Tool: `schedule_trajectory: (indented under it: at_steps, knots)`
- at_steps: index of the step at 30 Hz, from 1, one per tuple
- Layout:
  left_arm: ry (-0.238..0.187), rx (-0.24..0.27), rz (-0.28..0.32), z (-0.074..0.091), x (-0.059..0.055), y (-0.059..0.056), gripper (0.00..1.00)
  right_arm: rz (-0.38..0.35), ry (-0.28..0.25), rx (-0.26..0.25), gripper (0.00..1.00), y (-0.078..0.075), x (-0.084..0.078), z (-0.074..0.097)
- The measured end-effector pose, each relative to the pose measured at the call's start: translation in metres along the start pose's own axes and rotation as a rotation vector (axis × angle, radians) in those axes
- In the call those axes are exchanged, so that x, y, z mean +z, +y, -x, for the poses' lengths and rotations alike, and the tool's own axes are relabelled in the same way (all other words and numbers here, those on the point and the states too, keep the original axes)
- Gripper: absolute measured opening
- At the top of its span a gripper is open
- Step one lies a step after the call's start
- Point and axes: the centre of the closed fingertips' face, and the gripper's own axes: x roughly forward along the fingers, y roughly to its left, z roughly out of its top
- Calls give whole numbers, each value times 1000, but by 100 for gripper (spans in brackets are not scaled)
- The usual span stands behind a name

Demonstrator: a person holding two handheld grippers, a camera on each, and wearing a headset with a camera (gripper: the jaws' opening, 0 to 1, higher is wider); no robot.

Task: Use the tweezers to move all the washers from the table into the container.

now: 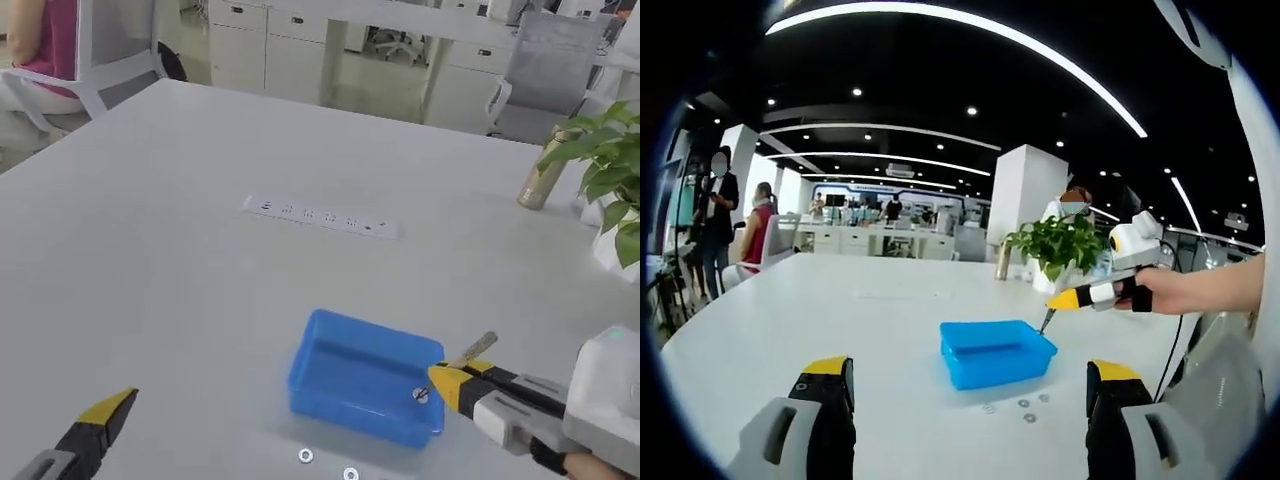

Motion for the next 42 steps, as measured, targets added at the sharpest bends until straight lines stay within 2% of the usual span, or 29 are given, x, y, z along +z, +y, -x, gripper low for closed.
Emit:
schedule_trajectory:
  at_steps: [2, 5, 14, 18, 22, 39, 42]
  knots:
    - [16, -9, -33, -1, -3, -3, 98, 6, 3, -5, 3, -7, 0, -7]
    - [32, -17, -51, -1, -5, -5, 97, 23, 27, -9, 3, -15, -4, -20]
    - [44, -16, -36, -1, -7, -3, 97, 63, 111, -6, 3, -27, -27, -47]
    - [46, -18, -23, 0, -7, -3, 98, 67, 141, -3, 3, -24, -37, -53]
    - [37, -17, -22, 0, -5, -3, 98, 83, 165, -2, 3, -24, -44, -54]
    - [44, -30, -30, 0, -6, -6, 98, 64, 152, -13, 3, -24, -46, -52]
    - [47, -32, -30, 0, -7, -7, 98, 71, 137, -20, 3, -21, -41, -48]
